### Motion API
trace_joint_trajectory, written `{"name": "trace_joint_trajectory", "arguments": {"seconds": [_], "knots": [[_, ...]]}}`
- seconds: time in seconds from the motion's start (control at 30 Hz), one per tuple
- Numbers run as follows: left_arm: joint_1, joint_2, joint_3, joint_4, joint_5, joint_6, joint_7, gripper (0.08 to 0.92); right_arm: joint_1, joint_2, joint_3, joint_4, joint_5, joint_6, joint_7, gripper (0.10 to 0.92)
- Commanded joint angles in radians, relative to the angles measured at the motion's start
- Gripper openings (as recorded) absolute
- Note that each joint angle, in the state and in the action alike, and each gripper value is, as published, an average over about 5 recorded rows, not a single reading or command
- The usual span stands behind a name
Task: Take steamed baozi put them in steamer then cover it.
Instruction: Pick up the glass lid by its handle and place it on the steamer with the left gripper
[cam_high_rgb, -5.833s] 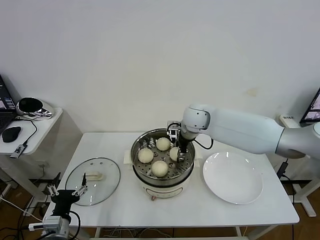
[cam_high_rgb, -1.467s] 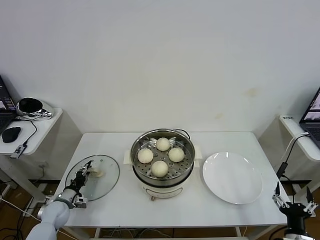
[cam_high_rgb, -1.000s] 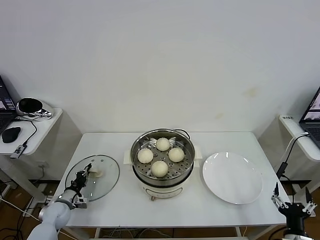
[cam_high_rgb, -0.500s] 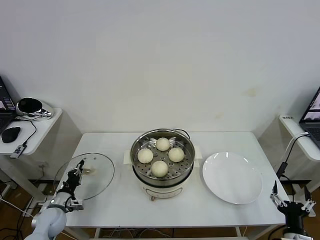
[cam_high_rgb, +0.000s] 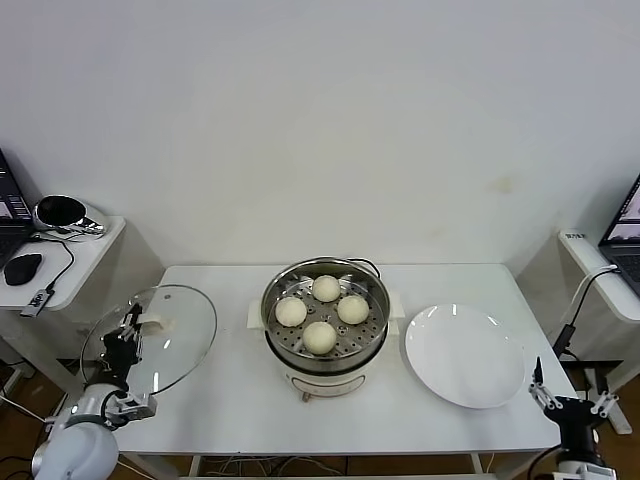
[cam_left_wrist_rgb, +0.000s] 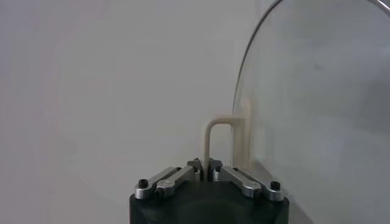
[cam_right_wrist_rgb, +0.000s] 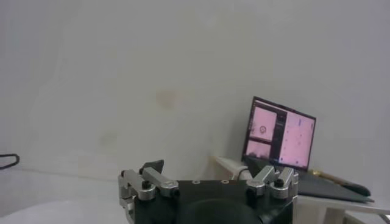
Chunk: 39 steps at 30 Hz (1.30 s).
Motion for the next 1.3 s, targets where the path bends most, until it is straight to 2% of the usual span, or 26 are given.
{"name": "trace_joint_trajectory", "arguments": {"seconds": [0.03,0.2,0.33,0.53,0.87,1.03,1.3], "knots": [[0.021,0.065,0.025,-0.317,-0.1,0.187,0.08,0.145,0.006,-0.008,-0.029,-0.002,-0.004,-0.003,0.0,0.823],[-0.065,0.099,0.169,-0.341,-0.108,0.273,0.088,0.145,0.011,-0.007,-0.038,0.0,-0.009,-0.006,0.0,0.823],[-0.185,0.07,0.329,-0.308,-0.072,0.337,0.097,0.145,0.019,0.001,-0.051,-0.006,-0.027,-0.008,0.003,0.823],[-0.304,-0.022,0.503,-0.254,0.099,0.383,0.183,0.145,0.046,0.015,-0.071,-0.024,-0.069,-0.019,0.016,0.823],[-0.433,-0.23,0.663,-0.155,0.401,0.388,0.358,0.145,0.076,0.035,-0.101,-0.05,-0.115,-0.033,0.033,0.823],[-0.458,-0.305,0.7,-0.108,0.451,0.384,0.382,0.145,0.074,0.037,-0.101,-0.055,-0.125,-0.03,0.034,0.823],[-0.496,-0.382,0.737,-0.025,0.517,0.372,0.38,0.145,0.068,0.037,-0.102,-0.055,-0.124,-0.022,0.034,0.823]]}}
